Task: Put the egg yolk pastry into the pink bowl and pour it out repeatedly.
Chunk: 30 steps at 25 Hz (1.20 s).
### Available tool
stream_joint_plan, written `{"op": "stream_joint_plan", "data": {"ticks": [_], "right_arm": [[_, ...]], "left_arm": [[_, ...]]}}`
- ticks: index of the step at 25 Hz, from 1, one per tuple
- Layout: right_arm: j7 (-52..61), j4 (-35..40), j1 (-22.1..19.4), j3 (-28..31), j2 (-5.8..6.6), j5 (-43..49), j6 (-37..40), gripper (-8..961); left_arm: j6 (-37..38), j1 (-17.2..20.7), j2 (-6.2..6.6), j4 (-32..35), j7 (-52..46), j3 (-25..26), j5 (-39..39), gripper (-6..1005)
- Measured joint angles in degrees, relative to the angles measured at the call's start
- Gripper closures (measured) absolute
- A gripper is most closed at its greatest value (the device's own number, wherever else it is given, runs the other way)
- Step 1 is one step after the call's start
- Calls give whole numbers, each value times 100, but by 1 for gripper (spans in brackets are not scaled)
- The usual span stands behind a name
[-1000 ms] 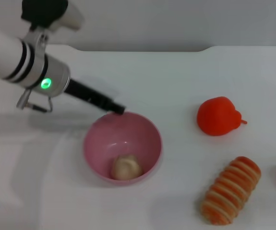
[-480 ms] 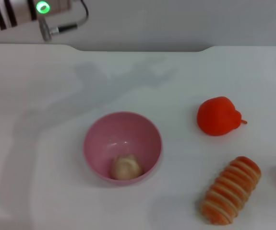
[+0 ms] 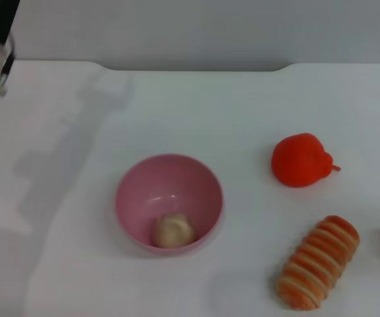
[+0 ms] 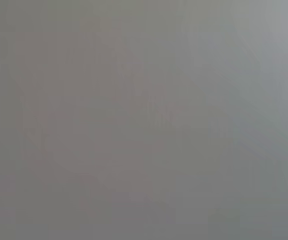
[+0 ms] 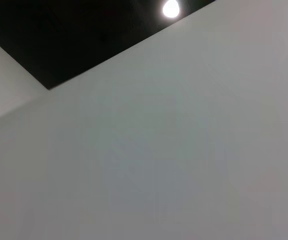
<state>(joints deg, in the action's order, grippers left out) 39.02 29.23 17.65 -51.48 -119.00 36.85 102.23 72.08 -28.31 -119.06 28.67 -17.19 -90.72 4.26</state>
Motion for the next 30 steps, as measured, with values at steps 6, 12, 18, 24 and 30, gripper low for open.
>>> {"op": "stream_joint_plan", "data": {"ticks": [6,12,18,24,30], "right_arm": [[-1042,-553,80,25,-7,-773,-422,468],[-2411,-1514,492,-25,-31,-1513,-510,468],[-3037,-1969,879,-32,-25,-1543,-576,468],[-3723,-1962,1276,-31,13,-1542,-1008,468],[-4422,-1879,1579,-39,17,-1523,-1284,468]], "left_arm": [[-178,657,20,-49,1967,-667,1199,382],[-218,1148,80,-58,1999,-685,1279,383],[-179,1344,111,-3,1978,-958,1262,385],[-181,1433,122,-51,1921,-1206,1240,387],[61,1691,82,69,1914,-1399,1238,389]]}}
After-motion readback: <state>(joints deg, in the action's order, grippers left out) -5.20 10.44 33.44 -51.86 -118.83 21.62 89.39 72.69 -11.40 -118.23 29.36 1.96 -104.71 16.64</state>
